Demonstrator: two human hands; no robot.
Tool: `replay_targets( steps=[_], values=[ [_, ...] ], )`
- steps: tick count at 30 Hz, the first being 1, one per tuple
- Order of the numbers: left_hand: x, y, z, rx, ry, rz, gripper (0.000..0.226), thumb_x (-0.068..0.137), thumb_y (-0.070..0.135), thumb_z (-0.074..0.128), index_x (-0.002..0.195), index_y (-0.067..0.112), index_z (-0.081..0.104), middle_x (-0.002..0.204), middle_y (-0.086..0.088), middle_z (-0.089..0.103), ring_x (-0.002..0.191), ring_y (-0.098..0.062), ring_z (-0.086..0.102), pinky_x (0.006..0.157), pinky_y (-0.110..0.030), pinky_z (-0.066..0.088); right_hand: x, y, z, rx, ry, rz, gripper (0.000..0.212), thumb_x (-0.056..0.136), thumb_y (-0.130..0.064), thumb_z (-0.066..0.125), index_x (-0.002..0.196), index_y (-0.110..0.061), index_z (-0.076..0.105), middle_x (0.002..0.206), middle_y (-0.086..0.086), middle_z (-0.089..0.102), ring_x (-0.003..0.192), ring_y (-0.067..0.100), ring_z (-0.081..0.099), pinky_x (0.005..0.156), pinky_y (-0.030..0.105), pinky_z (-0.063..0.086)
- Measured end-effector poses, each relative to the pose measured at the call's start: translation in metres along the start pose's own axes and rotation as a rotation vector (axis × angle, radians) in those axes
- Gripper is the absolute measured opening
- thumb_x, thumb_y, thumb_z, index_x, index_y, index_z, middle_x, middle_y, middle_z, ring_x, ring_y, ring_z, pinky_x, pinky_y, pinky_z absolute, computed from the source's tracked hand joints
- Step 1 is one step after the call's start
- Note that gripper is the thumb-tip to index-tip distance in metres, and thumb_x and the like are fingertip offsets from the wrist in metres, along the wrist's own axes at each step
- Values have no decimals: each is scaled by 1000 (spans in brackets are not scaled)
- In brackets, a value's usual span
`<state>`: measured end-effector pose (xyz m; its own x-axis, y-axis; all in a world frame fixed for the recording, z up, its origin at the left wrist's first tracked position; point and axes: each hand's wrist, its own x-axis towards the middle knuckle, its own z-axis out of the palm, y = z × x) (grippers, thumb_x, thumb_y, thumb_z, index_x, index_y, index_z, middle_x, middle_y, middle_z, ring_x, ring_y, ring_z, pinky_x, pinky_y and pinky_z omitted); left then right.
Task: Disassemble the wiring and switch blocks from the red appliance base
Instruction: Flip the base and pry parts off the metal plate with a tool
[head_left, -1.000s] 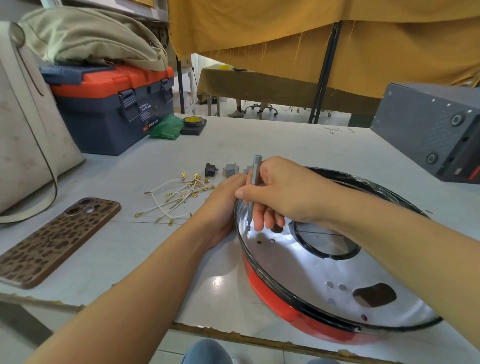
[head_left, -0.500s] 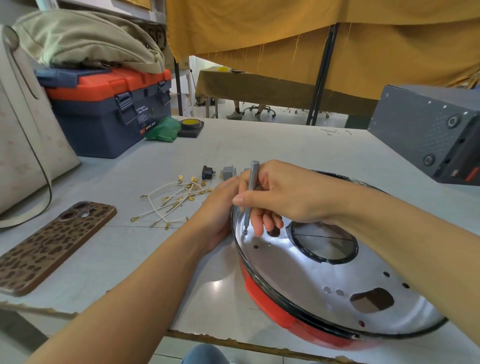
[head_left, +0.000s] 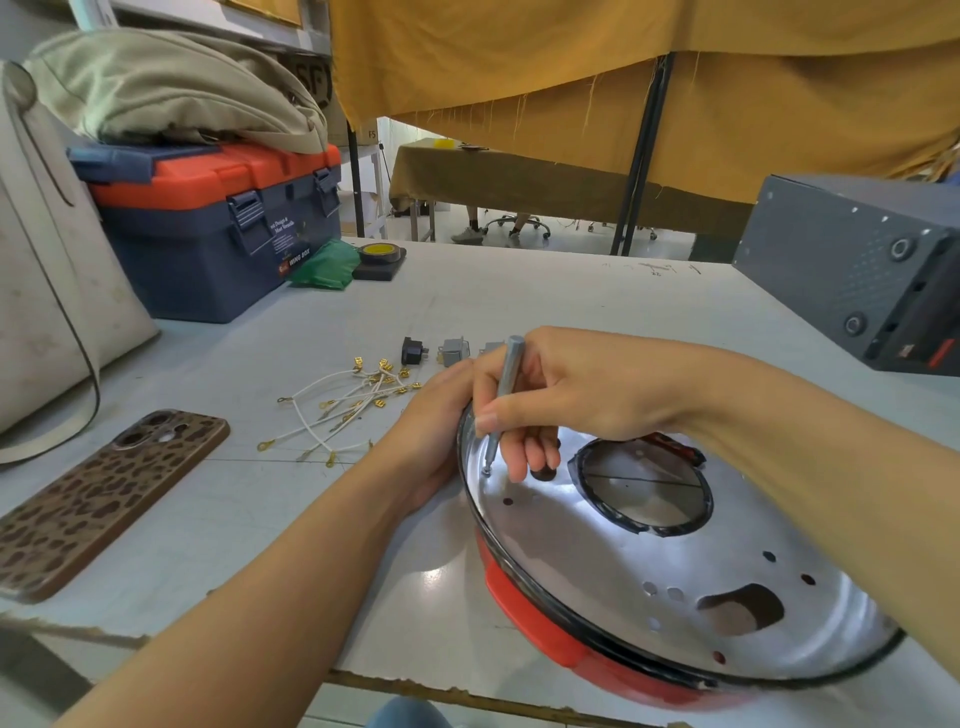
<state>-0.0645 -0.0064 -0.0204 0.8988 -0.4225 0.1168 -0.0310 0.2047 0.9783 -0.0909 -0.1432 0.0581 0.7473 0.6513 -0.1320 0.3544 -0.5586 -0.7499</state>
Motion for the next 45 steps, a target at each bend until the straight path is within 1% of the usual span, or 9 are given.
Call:
replay_targets(
  steps=[10, 16, 19, 25, 30, 35, 39, 42, 45],
  values=[
    [-2, 0, 2, 81, 32, 58, 49, 96, 16, 36, 65, 26, 71, 60, 0, 68, 59, -9, 67, 52, -17, 50, 5, 3, 7, -38, 131, 58, 15, 96, -14, 55, 81, -11, 58, 45, -1, 58, 41, 13, 48, 42, 18, 40],
    [-2, -2, 0, 45, -32, 90, 45, 92, 18, 37, 63, 22, 71, 48, -4, 62, 49, -14, 63, 48, -19, 49, 4, 4, 14, 159, 207, 35, 11, 91, -10, 63, 83, -3, 59, 50, 5, 62, 37, 10, 51, 40, 22, 44],
    [-1, -4, -1, 40, -73, 96, 47, 85, 25, 35, 53, 19, 68, 44, -4, 60, 47, -13, 62, 48, -19, 49, 4, 1, 17, 175, 273, 72, 31, 93, -28, 61, 77, -1, 62, 51, 9, 64, 35, 13, 53, 40, 23, 46],
    [2, -5, -3, 29, 21, 32, 34, 77, 21, 42, 57, 19, 69, 59, -1, 67, 61, -9, 65, 57, -21, 53, 6, -7, 19, -422, 479, 118, 51, 95, -44, 50, 66, -2, 60, 50, 7, 57, 56, 24, 61, 65, 37, 55],
    [2, -6, -4, 74, 77, 9, 20, 86, 12, 40, 74, 2, 53, 51, -5, 59, 51, -13, 58, 49, -19, 47, 6, -10, 14, -208, 333, 194, 46, 98, -28, 50, 55, -11, 50, 37, -3, 56, 30, 5, 47, 39, 14, 41],
    [1, -4, -2, 20, 56, 15, 32, 90, 6, 34, 68, 3, 57, 47, -5, 60, 45, -13, 60, 43, -17, 46, 6, -10, 11, -91, 228, 169, 45, 98, -22, 51, 58, -4, 57, 51, 1, 67, 34, 12, 53, 45, 22, 49],
    [1, -2, 1, 41, -1, 61, 58, 93, 5, 30, 50, 19, 67, 45, -1, 59, 45, -9, 60, 46, -14, 46, 5, -8, 7, -60, 168, 127, 37, 99, -18, 51, 70, 3, 63, 59, 3, 69, 43, 11, 58, 48, 24, 52],
    [0, -2, 1, 37, 24, 54, 48, 94, 10, 34, 60, 18, 67, 50, -1, 61, 48, -10, 60, 47, -16, 46, 2, -7, 1, -57, 118, 106, 30, 98, -17, 52, 81, 5, 64, 64, 5, 68, 52, 11, 61, 53, 20, 50],
    [3, -3, 0, 33, 76, 23, 29, 93, 13, 39, 84, -1, 63, 64, -9, 63, 60, -16, 60, 52, -22, 48, -3, -8, -5, -14, 54, 97, 19, 97, -11, 52, 86, 2, 62, 69, 9, 66, 58, 12, 61, 57, 22, 51]
  ],
)
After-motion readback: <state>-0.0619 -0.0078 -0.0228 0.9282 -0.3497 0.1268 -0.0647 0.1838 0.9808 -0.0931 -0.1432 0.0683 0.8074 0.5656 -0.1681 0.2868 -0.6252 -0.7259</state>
